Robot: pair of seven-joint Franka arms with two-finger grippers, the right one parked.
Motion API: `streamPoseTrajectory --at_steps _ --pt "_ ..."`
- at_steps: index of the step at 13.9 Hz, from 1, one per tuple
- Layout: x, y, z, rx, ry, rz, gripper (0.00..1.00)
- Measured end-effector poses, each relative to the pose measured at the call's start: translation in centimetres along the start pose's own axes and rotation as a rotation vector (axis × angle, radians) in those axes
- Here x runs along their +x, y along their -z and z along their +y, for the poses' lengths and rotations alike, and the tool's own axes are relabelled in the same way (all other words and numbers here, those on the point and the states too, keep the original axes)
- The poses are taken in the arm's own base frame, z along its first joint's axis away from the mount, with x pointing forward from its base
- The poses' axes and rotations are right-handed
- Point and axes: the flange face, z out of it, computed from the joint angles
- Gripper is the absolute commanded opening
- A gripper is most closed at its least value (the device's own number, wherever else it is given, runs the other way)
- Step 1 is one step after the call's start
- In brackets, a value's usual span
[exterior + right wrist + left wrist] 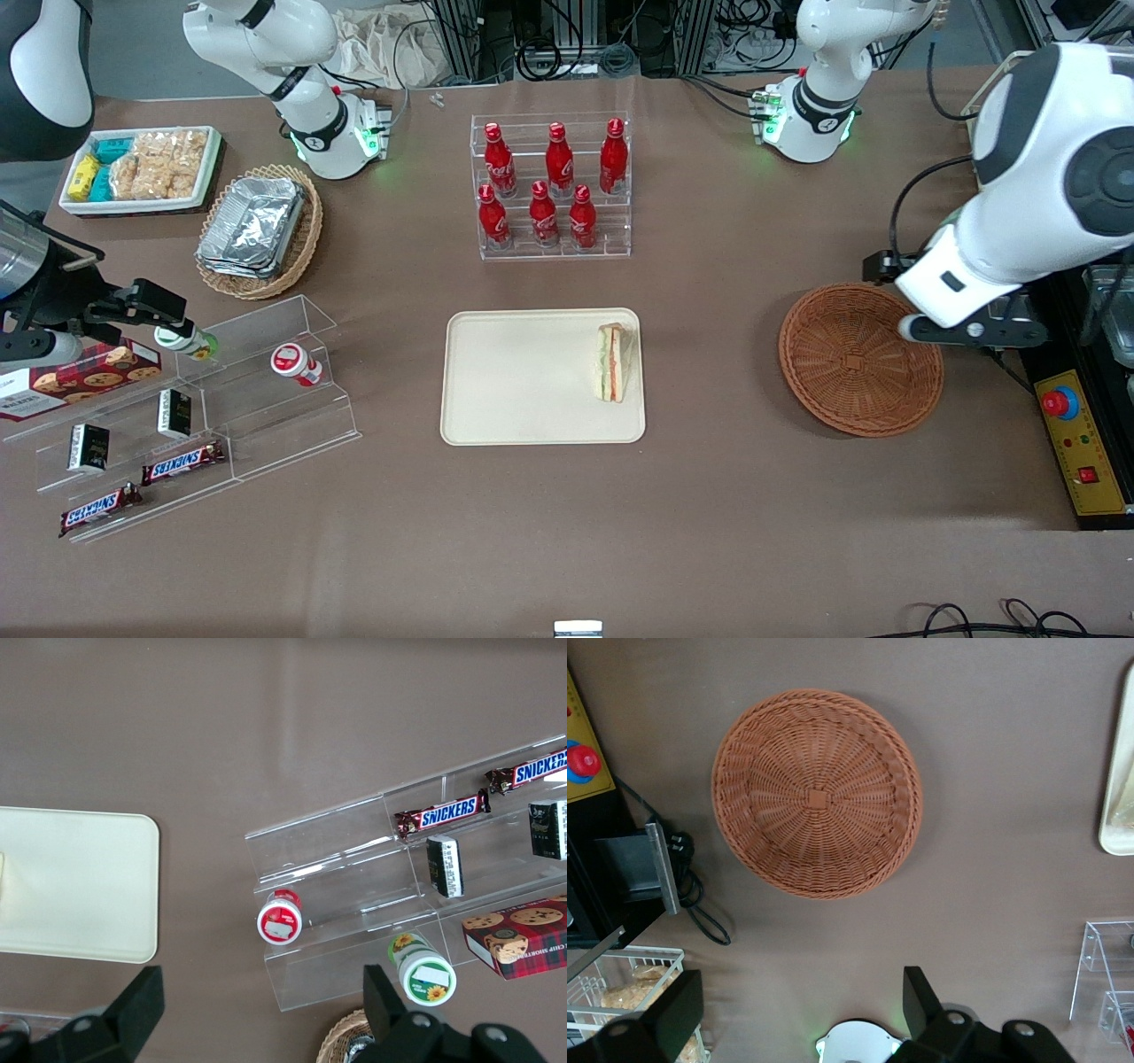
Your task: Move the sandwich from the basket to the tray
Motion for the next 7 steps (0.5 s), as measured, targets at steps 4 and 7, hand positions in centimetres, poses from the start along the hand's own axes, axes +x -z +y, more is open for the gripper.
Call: streamPoseTrajectory --at_steps 4,7 --pt "0.2 -0.3 -2.3 -0.009 0.037 -0.005 1.00" --pt "0.3 -0.5 -4.8 -0.021 0.078 -0.008 1.00"
